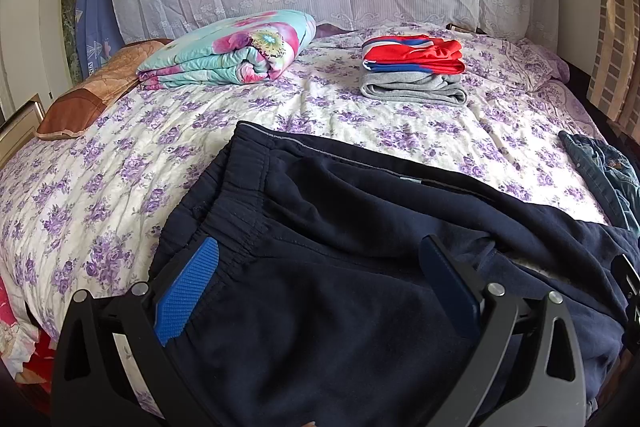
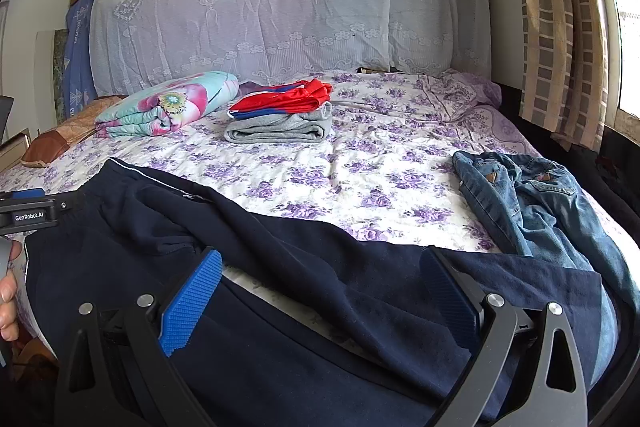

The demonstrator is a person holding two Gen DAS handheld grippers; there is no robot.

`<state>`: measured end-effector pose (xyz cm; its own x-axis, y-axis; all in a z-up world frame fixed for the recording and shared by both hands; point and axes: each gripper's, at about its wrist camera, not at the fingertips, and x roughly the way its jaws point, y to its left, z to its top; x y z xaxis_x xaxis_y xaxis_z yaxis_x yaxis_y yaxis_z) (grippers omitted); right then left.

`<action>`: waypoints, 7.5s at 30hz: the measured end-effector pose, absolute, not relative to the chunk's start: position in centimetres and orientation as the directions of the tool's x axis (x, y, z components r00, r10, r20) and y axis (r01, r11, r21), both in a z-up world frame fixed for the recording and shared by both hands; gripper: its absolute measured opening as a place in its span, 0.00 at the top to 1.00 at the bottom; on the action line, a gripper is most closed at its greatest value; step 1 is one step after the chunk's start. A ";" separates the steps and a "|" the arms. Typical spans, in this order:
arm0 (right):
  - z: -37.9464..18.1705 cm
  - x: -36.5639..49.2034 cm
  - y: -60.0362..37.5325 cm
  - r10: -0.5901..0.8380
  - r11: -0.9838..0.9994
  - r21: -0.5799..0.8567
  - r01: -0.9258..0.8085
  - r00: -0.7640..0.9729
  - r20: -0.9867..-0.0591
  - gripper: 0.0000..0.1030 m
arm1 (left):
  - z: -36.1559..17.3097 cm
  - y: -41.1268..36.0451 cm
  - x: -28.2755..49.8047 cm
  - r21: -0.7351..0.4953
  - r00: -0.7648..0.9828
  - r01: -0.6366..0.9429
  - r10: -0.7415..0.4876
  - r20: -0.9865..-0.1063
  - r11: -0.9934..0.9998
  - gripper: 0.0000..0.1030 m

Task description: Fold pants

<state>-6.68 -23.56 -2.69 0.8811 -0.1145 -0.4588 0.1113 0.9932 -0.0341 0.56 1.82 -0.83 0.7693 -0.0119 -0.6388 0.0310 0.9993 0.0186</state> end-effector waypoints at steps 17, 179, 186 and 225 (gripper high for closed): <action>-3.2 -6.3 -23.7 -0.112 0.994 -0.036 0.108 0.872 -0.476 0.03 | -1.1 2.5 1.2 0.017 0.762 0.033 -0.014 -0.647 0.999 0.05; -2.2 -14.2 -44.3 0.026 0.942 0.267 0.204 0.749 -0.662 0.23 | -4.0 20.9 12.1 -0.376 0.597 -0.187 -0.200 -0.777 0.907 0.83; -4.1 -19.5 -42.2 0.225 0.956 0.292 -0.018 0.683 -0.695 0.22 | -2.8 20.7 10.4 -0.366 0.638 -0.151 -0.192 -0.746 0.918 0.80; -3.0 -5.2 -44.1 0.156 0.977 0.210 0.045 0.524 -0.837 0.30 | -5.2 26.6 2.6 -0.484 0.695 -0.228 -0.207 -0.689 0.845 0.26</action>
<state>-5.24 -44.10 -3.02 0.5242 0.1560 -0.8372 0.0455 0.9766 0.2104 2.64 26.61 -5.21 0.6945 -0.2073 -0.6890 -0.2279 0.8449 -0.4839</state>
